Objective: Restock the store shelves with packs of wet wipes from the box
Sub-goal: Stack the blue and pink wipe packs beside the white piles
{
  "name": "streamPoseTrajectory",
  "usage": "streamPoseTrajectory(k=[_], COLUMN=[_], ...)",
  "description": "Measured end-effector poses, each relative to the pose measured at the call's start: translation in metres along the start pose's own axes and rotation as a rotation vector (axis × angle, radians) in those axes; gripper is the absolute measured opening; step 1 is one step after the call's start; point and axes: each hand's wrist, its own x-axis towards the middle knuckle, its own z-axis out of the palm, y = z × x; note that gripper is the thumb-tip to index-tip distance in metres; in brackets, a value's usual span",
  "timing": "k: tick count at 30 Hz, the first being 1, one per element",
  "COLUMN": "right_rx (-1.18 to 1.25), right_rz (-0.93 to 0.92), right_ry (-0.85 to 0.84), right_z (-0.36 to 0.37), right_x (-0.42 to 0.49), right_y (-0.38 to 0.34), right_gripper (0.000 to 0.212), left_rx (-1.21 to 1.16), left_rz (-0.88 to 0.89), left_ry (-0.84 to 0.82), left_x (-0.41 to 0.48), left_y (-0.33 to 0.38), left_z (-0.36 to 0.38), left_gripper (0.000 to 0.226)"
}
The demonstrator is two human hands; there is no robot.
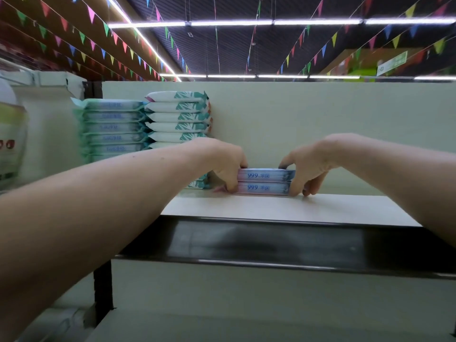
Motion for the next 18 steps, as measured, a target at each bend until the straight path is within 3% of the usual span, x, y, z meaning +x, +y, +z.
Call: streamPoseTrajectory(k=[10,18], right_rx=[-0.221,-0.019], right_rz=[-0.007,-0.055], right_ry=[0.117,0.109], right_z=[0.005,0.002], right_x=[0.037,0.037], right_y=[-0.001,0.002], right_gripper=[0.051,0.061], left_rx=[0.217,0.133], left_rz=[-0.02,-0.043], left_ry=[0.078,0.035], left_x=[0.022,0.028], left_y=[-0.012,-0.016], left_z=[0.008,0.008], left_gripper=[0.05,0.053])
